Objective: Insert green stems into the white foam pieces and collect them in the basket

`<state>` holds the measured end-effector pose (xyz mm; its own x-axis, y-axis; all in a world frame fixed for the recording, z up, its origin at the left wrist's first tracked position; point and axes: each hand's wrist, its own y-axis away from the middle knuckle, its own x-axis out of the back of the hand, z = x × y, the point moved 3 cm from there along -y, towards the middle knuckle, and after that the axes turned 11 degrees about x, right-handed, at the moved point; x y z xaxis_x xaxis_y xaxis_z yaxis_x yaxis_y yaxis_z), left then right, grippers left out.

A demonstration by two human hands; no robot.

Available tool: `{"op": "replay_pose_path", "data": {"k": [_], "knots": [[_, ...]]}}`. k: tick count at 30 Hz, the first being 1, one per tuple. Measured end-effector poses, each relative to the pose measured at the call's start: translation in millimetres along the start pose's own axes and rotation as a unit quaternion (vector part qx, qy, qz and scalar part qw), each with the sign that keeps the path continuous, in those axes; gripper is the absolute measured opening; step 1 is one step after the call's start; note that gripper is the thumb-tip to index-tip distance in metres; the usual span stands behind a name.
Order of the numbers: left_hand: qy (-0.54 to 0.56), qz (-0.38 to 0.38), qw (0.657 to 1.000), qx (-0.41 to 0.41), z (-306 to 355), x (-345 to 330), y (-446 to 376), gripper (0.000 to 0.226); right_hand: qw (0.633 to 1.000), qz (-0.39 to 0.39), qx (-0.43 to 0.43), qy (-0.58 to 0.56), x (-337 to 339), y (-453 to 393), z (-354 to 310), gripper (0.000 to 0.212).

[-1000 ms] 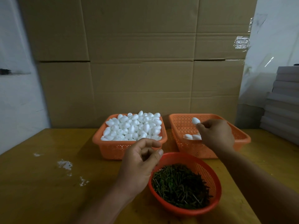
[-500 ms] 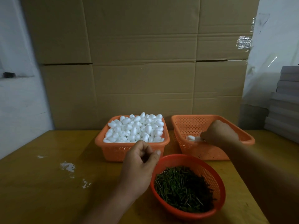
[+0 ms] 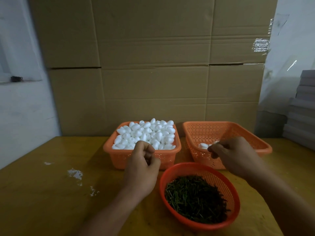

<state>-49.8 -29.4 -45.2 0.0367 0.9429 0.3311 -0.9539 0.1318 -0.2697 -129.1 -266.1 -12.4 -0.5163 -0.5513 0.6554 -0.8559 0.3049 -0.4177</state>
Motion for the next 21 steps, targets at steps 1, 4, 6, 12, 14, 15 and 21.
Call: {"op": "replay_pose_path", "data": {"k": [1, 4, 6, 12, 14, 15, 21], "knots": [[-0.015, 0.003, 1.0, -0.006, 0.1, 2.1, -2.4, 0.021, 1.0, -0.012, 0.021, -0.013, -1.9, 9.7, -6.7, 0.033], [-0.055, 0.014, 0.998, -0.008, 0.6, 6.6, -15.9, 0.017, 0.996, -0.024, 0.079, -0.03, -10.8, 33.9, -22.1, 0.025], [-0.107, 0.021, 0.994, -0.005, 2.9, 6.4, -31.3, 0.016, 0.995, 0.008, 0.101, -0.007, -13.5, 42.5, -24.7, 0.022], [-0.31, 0.003, 0.951, 0.013, 18.0, -6.9, -89.4, 0.02, 0.994, 0.016, 0.11, 0.008, -16.1, 51.6, -22.7, 0.015], [-0.394, -0.014, 0.918, 0.035, 21.5, -13.5, -106.1, 0.025, 0.993, 0.012, 0.116, 0.007, -16.9, 52.6, -21.4, 0.015], [-0.431, -0.03, 0.901, 0.04, 22.5, -17.3, -112.1, 0.031, 0.993, 0.01, 0.117, 0.008, -17.3, 52.6, -20.6, 0.015], [-0.526, -0.091, 0.843, 0.06, 16.7, -39.9, -128.7, 0.087, 0.992, 0.005, 0.124, 0.017, -17.1, 53.8, -20.9, 0.023]]}}
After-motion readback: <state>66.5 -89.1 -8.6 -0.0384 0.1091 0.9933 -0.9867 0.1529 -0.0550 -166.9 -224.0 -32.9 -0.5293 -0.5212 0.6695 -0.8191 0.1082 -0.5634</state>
